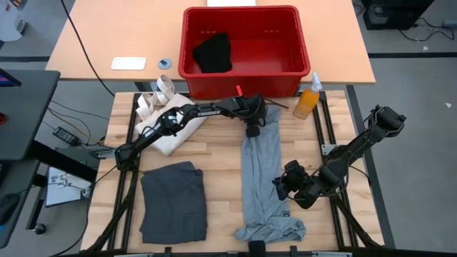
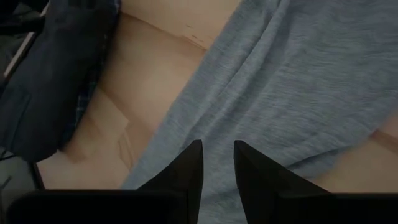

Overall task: Fold Laundry from Bin
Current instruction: Fold the light gray t-shirt

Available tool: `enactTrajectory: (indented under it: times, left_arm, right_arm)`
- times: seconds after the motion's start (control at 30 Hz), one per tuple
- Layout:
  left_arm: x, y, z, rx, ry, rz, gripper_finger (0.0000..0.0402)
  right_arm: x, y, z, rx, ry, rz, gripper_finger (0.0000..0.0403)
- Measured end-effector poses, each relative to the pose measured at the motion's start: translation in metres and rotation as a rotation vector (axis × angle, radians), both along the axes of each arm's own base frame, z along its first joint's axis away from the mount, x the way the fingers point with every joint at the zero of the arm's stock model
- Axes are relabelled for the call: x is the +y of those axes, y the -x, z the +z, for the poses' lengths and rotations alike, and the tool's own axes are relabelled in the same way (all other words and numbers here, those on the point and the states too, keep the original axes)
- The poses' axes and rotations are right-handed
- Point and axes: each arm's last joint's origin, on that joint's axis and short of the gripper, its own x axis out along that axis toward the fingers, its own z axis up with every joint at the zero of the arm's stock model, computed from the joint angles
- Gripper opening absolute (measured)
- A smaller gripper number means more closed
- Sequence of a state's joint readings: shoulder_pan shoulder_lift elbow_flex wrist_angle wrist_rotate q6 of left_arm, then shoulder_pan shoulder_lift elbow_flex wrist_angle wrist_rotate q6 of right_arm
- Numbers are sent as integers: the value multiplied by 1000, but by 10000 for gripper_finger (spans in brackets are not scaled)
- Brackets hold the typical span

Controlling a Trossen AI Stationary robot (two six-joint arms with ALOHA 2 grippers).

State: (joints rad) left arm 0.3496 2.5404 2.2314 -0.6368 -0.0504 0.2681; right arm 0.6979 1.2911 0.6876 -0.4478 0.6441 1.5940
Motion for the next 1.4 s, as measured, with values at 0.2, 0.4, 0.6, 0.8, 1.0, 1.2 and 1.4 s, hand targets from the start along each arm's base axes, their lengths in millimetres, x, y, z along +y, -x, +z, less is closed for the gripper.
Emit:
enactTrajectory:
  times: [0.2,0.4,0.6,0.8,1.0,1.2,1.4]
  left_arm:
    - [12,0,29,-208,161,81,14]
    - [25,-3,65,-457,157,136,14]
    - [40,3,61,-467,197,343,14]
    - [41,3,44,-424,173,455,16]
    - [40,4,43,-416,122,543,22]
    - [49,8,44,-451,112,676,24]
    - [54,10,44,-468,148,681,33]
  right_arm:
    - [2,-1,1,-15,-23,6,99]
    - [6,-1,2,-36,-40,19,99]
    - [6,-1,5,-48,-51,21,99]
    - [6,-1,7,-69,-52,14,99]
    - [6,-1,8,-80,-57,12,99]
    - [7,-2,9,-93,-68,12,99]
    - [7,-2,9,-97,-61,17,99]
